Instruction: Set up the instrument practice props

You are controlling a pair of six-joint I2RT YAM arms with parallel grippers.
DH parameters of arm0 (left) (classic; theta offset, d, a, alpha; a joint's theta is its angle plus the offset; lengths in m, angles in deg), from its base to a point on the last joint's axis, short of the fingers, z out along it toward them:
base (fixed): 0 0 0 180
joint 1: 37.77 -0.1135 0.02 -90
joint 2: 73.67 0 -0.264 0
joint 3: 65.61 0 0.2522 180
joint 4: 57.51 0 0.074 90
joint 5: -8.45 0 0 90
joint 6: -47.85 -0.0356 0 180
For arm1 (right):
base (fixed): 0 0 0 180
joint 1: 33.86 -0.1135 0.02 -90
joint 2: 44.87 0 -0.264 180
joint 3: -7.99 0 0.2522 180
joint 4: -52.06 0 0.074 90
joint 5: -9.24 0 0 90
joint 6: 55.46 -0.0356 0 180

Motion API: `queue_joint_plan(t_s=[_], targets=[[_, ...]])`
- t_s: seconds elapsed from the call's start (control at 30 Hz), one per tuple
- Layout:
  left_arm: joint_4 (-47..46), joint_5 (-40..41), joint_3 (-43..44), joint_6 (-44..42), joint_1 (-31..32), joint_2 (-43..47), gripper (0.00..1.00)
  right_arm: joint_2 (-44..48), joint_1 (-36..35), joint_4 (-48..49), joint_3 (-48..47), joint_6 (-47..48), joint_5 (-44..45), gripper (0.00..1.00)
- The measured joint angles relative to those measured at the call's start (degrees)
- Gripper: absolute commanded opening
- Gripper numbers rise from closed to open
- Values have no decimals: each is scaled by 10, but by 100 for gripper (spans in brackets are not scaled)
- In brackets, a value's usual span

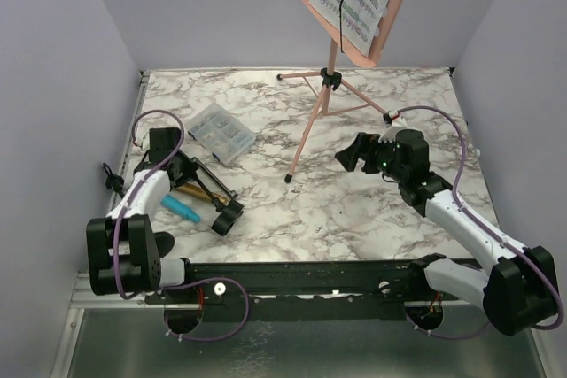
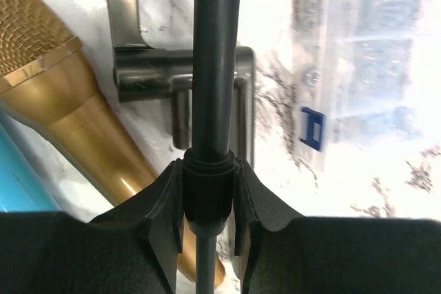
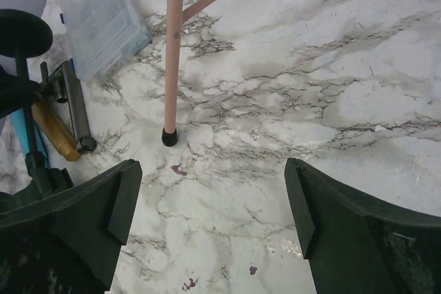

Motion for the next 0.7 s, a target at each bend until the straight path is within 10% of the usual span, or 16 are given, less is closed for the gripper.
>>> queue_joint_plan(t_s=[0.4, 0.7], targets=[[44, -111, 134, 108, 17, 143, 0, 26, 0, -21, 0, 19, -22, 95], [-28, -212, 58, 428, 219, 167, 0, 35, -124, 143, 75, 83, -136, 96]])
